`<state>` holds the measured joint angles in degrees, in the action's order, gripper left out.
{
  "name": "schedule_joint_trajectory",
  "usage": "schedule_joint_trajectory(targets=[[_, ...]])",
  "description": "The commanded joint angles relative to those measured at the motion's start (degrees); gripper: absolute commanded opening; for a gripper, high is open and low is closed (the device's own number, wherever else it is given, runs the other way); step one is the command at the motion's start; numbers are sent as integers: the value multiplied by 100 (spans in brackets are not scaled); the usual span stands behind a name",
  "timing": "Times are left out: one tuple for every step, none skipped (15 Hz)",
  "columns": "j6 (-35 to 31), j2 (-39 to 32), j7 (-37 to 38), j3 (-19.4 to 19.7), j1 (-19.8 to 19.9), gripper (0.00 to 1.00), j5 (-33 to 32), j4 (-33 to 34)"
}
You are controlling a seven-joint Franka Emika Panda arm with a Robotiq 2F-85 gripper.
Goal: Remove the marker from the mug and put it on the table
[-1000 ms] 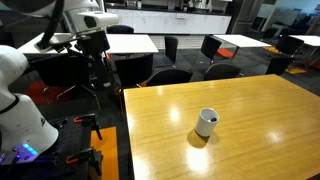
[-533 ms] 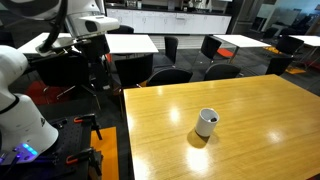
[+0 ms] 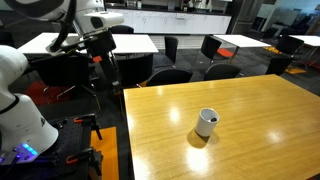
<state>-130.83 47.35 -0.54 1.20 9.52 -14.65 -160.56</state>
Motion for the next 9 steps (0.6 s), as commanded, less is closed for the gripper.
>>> schedule_joint_trajectory(targets=[[-667, -509, 480, -172, 148, 100, -102, 99], [-868, -637, 604, -215, 186, 100, -98, 130], [-1032, -767, 738, -273, 242, 100, -104, 176], [-1215, -881, 847, -319, 300, 100, -122, 208], [-1388, -1023, 1005, -392, 377, 100, -134, 268], [-1575, -1147, 1160, -470, 469, 100, -158, 309], [-1733, -1274, 1311, -548, 555, 100, -170, 369], [-1876, -1416, 1457, -622, 645, 100, -175, 450], [-1979, -1541, 1580, -686, 717, 100, -171, 530]])
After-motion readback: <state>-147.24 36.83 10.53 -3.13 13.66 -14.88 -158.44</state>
